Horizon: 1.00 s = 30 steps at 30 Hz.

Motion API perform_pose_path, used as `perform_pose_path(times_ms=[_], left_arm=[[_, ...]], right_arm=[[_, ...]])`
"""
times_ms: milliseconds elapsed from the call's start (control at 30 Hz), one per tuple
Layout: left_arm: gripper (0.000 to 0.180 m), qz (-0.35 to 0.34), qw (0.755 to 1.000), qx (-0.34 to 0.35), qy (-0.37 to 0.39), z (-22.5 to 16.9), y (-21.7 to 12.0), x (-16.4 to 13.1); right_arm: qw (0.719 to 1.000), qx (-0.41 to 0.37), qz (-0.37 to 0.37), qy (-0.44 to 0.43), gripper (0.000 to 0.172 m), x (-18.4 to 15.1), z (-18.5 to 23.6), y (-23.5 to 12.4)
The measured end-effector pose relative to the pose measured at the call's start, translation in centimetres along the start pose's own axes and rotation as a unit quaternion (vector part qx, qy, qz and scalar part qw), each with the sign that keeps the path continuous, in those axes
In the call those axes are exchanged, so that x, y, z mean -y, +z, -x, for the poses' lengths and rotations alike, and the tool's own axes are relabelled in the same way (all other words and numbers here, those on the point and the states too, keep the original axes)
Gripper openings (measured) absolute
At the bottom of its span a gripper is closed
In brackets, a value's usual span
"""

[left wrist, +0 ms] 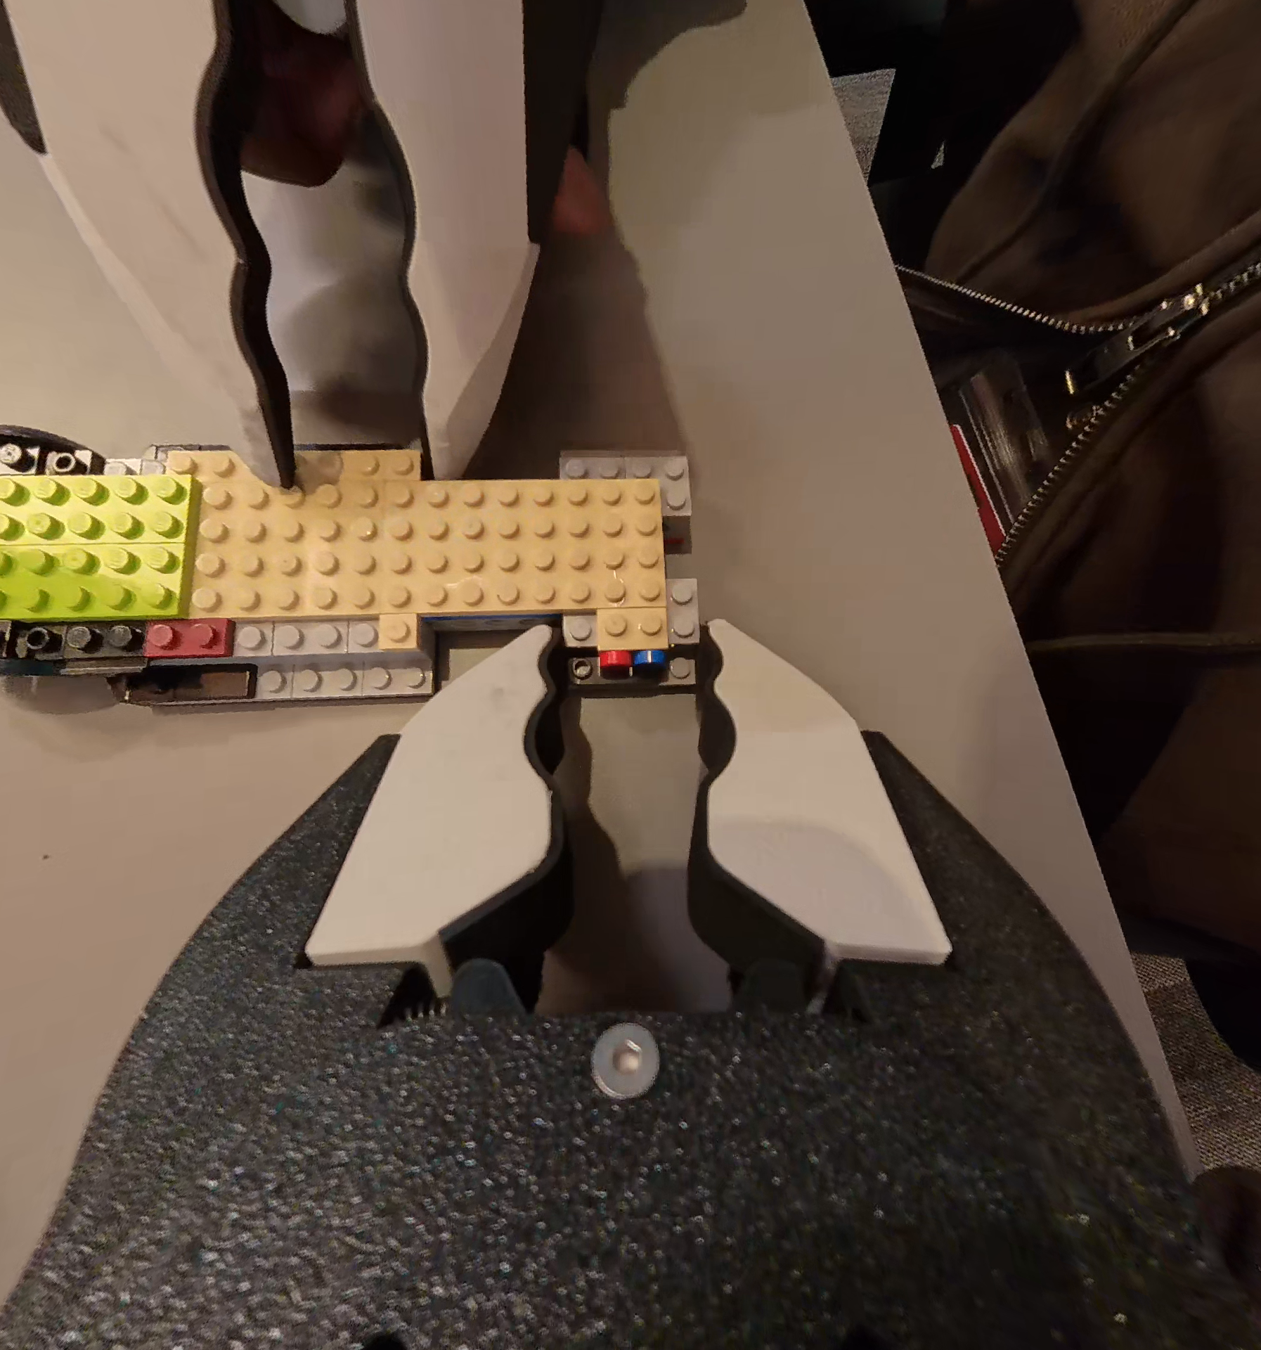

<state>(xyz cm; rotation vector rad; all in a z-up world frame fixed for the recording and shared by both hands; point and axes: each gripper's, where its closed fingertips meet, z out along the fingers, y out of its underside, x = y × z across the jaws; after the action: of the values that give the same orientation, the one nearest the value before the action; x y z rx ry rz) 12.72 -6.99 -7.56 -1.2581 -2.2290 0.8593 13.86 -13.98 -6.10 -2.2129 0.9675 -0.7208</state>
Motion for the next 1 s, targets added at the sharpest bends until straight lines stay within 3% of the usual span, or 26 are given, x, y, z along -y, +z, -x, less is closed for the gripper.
perform_pose_path(times_ms=[167, 200, 233, 433, 700, 1000], left_arm=[[0.034, -0.001, 1.0, 0.004, -0.002, 0.1, 0.0, 0.0], [0.034, 0.0, 1.0, 0.0, -0.005, 0.1, 0.0, 0.0], [0.034, 0.0, 1.0, -0.003, 0.002, -0.1, 0.0, 0.0], [0.034, 0.001, 1.0, -0.005, 0.003, -0.2, 0.1, 0.0], [0.034, 0.0, 1.0, -0.005, 0.0, -0.2, 0.1, 0.0], [0.034, 0.001, 1.0, -0.008, 0.005, -0.3, 0.1, 0.0]], right_arm=[[0.999, 0.04, -0.021, 0.03, 0.028, 0.3, 0.3, -0.1], [0.996, 0.073, -0.038, 0.039, 0.0, 0.7, 1.1, -0.3], [0.994, 0.085, -0.044, 0.059, 0.0, 1.0, 1.2, -0.3], [0.996, 0.058, -0.045, 0.055, 0.0, 0.5, 0.4, -0.6], [0.999, 0.03, -0.038, 0.02, 0.025, 0.1, 0.7, -0.7], [0.998, 0.045, -0.034, 0.028, 0.021, 0.2, 0.8, -0.3]])
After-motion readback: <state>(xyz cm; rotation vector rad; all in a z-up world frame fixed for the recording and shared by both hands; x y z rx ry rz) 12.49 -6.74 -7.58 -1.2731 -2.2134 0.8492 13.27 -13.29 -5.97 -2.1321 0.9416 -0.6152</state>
